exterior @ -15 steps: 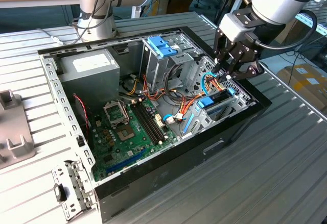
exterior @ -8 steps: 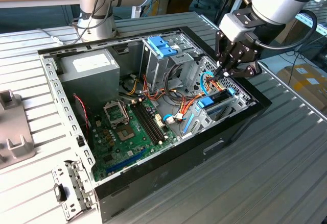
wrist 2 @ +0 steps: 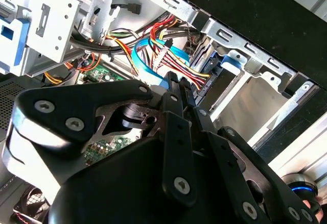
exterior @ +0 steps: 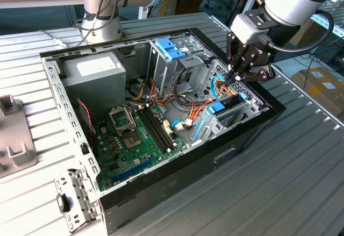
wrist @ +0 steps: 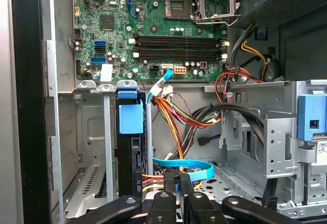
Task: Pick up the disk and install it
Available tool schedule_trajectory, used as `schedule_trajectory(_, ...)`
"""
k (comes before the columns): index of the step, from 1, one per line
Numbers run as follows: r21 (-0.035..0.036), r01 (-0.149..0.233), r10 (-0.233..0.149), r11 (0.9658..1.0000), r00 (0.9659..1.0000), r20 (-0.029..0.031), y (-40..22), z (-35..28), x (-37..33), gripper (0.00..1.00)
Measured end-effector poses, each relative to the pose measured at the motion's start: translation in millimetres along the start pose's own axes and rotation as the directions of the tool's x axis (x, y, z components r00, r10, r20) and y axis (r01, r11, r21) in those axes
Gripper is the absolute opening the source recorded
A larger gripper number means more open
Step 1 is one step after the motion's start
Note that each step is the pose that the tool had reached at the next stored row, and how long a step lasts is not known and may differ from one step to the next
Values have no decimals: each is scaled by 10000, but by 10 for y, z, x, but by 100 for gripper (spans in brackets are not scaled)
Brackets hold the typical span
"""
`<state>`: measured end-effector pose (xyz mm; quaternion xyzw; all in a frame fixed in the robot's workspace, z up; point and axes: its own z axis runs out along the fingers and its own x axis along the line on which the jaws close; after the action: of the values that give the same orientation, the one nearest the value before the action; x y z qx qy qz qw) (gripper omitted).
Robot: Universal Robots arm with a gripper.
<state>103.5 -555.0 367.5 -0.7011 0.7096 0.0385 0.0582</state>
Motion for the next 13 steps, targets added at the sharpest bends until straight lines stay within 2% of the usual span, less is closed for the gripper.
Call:
schedule_trajectory(4,0,0,0,10000,10000,0,0,0,1,16)
schedule_trajectory(5,0,0,0,10000,10000,0,0,0,1,17)
schedule_trajectory(6,0,0,0,10000,10000,0,0,0,1,24)
schedule_trajectory(10,0,0,0,10000,10000,0,1,0,2,24)
schedule_trajectory(13,0,0,0,10000,10000,0,5,31,7,24)
